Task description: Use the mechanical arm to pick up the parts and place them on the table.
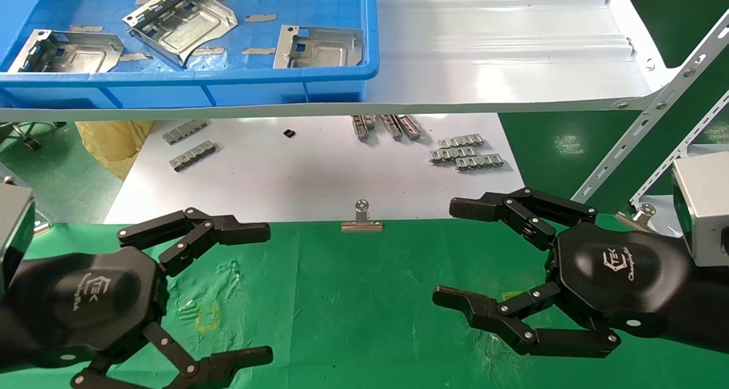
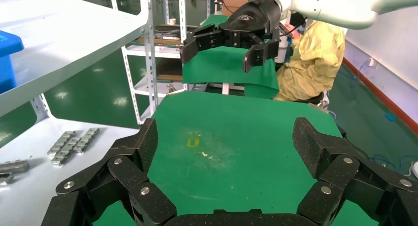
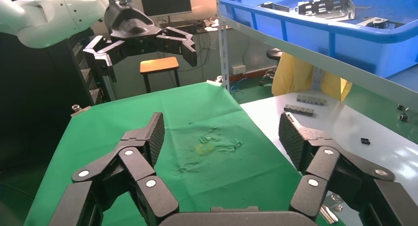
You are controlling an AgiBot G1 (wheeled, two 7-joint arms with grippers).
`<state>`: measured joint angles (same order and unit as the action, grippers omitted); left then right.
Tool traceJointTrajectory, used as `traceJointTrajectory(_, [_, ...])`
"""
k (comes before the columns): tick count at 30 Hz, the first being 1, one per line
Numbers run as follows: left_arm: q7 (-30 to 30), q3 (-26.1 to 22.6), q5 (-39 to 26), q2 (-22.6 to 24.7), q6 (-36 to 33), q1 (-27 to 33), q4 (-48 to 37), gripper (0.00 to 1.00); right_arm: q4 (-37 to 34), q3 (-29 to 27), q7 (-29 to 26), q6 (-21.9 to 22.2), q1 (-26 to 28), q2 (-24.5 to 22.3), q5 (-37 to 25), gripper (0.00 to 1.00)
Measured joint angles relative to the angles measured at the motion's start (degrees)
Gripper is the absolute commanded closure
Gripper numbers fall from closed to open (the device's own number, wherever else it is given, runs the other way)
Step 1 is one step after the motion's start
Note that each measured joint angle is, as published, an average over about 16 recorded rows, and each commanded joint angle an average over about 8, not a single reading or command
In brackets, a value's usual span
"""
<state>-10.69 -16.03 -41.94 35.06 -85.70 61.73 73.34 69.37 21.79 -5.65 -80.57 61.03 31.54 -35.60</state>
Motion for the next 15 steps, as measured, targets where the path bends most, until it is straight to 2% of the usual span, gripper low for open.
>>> traceJointTrajectory(15, [0.00, 0.00, 0.00, 0.00, 0.00, 0.00, 0.00, 0.00, 0.00, 0.00, 0.00, 0.00, 0.00, 0.00, 0.00, 0.00])
